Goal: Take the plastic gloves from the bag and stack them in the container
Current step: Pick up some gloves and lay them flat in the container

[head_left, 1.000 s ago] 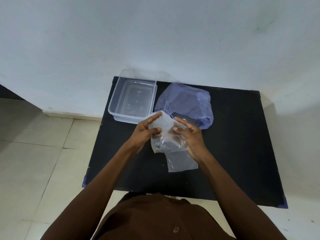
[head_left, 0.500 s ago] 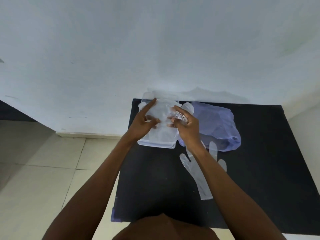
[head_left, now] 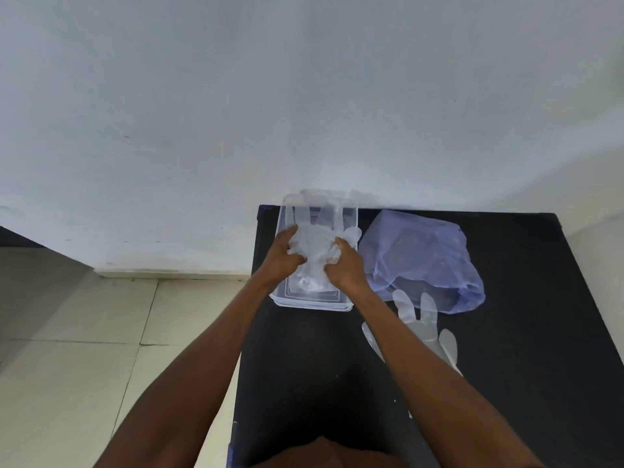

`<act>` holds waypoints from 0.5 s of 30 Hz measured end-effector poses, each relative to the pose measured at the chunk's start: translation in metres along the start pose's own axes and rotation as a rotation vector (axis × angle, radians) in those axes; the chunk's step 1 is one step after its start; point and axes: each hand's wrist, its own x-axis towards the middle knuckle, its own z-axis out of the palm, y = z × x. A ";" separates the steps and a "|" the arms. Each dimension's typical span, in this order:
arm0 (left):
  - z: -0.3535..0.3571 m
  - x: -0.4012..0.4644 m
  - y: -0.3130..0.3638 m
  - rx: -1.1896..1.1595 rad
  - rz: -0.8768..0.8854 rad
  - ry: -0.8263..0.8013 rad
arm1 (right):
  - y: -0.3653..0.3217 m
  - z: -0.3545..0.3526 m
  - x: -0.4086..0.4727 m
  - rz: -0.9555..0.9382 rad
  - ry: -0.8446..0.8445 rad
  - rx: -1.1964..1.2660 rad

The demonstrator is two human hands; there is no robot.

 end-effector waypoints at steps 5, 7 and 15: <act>0.008 -0.003 0.018 0.007 -0.081 -0.085 | 0.009 0.021 0.019 0.117 -0.095 -0.018; 0.011 -0.001 0.019 0.032 -0.097 -0.077 | 0.006 0.018 0.018 0.120 -0.106 -0.030; 0.015 -0.011 0.028 0.252 -0.052 -0.059 | 0.004 0.020 0.021 0.182 -0.108 -0.012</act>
